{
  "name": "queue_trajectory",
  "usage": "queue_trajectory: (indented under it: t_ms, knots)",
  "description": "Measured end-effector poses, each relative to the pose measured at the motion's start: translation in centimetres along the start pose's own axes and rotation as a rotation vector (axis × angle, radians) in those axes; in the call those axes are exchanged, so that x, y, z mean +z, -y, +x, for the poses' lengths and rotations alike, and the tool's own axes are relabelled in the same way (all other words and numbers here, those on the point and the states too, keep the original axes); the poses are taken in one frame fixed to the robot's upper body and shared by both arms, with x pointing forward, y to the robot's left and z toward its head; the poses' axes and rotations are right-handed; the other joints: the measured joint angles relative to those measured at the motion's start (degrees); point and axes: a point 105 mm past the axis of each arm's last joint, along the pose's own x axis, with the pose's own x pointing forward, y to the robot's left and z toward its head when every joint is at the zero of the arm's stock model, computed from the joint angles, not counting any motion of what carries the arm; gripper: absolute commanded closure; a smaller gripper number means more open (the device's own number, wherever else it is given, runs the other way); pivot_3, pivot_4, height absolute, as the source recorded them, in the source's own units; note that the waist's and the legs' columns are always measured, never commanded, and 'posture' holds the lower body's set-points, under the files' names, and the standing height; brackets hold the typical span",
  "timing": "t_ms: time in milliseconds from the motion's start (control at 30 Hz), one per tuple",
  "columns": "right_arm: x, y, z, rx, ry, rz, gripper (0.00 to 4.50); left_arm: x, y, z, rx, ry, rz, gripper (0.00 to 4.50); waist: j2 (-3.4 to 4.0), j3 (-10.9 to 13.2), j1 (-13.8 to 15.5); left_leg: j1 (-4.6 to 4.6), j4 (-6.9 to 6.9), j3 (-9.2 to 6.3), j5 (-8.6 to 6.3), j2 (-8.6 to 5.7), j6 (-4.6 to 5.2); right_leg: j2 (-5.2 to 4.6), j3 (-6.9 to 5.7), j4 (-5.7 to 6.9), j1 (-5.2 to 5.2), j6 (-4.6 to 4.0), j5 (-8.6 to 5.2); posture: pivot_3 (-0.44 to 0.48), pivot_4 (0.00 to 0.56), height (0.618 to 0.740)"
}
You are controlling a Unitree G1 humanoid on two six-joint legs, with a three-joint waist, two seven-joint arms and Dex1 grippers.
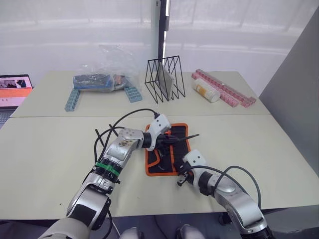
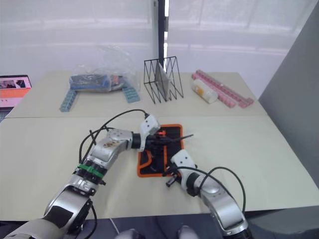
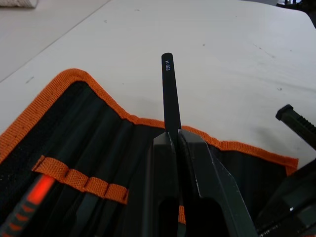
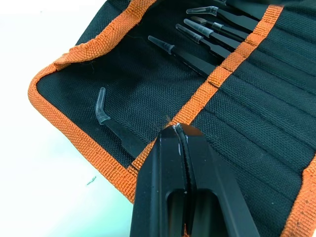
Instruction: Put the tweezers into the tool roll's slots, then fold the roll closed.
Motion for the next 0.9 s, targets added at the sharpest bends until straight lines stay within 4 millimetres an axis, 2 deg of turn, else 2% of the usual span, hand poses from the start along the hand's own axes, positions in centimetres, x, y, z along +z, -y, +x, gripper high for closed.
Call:
queue_trajectory:
  t_ms: [233,633,900]
  knots:
    - [0.0,0.0,0.1,-0.011,0.004,0.01,4.5,-3.3,0.6,-2.7,-0.028,-0.114,0.011,4.47,0.01,0.01,-0.07,0.04,0.02,-0.02,0.0,0.03,0.0,0.0,0.01,0.05,0.03,0.0,0.0,0.0,0.15,0.737]
    - [-0.1,-0.1,0.3,-0.011,0.006,0.024,4.5,-3.8,0.2,-7.0,-0.033,-0.25,0.109,4.47,0.01,0.0,-0.22,0.18,0.06,-0.03,0.0,0.06,0.0,0.02,0.04,0.12,0.14,0.0,0.0,0.0,0.15,0.737]
    - [-0.1,-0.2,0.3,-0.018,0.007,0.031,4.5,-4.7,0.3,-8.2,-0.05,-0.324,0.12,4.47,0.0,0.0,-0.21,0.22,0.07,-0.03,0.0,0.06,0.0,0.05,0.05,0.15,0.18,0.0,0.0,0.0,0.15,0.737]
